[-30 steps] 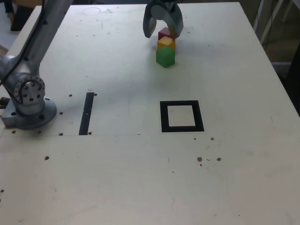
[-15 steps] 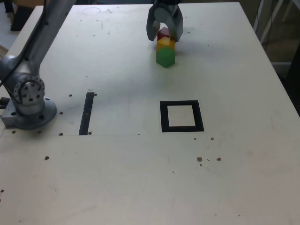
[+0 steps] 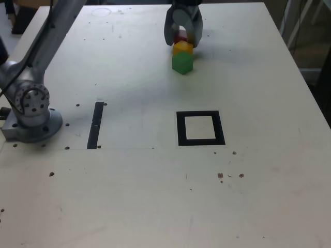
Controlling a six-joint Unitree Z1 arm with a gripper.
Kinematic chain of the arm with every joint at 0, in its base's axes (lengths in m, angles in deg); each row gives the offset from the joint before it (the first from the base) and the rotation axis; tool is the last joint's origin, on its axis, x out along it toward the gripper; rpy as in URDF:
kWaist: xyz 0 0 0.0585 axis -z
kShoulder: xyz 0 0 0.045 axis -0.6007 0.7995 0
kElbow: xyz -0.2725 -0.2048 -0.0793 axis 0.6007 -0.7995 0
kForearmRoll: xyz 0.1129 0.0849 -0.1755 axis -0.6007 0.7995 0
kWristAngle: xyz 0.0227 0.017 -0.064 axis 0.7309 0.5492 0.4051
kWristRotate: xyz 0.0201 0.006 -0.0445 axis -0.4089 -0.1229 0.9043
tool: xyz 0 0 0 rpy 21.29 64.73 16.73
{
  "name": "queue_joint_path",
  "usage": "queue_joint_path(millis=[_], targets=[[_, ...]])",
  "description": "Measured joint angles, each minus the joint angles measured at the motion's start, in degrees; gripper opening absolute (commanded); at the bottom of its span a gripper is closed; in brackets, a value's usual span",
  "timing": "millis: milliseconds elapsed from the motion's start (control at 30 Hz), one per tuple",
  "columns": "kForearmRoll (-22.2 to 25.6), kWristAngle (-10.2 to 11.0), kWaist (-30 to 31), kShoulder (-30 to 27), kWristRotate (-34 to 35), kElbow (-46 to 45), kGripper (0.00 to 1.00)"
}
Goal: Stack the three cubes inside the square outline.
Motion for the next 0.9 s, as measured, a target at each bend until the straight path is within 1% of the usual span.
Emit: queue_joint_path(millis=[233, 433, 567, 667, 733, 800, 900], targets=[[0.03, -0.39, 0.00, 0.15, 0.35, 0.53, 0.40], [0.70, -0.90, -0.33, 0.31, 1.15, 1.09, 0.39], [3.24, -0.86, 0.31, 0.03, 1.14, 3.78, 0.39], [6.87, 0.15, 2.20, -2.20, 2.41, 5.85, 0.39], [9.09, 0.71, 3.84, -4.77, 4.22, 6.76, 0.37], [10.75, 0.67, 5.62, -7.60, 6.53, 6.98, 0.36], [11.21, 0.21, 8.12, -11.35, 9.20, 5.94, 0.33]])
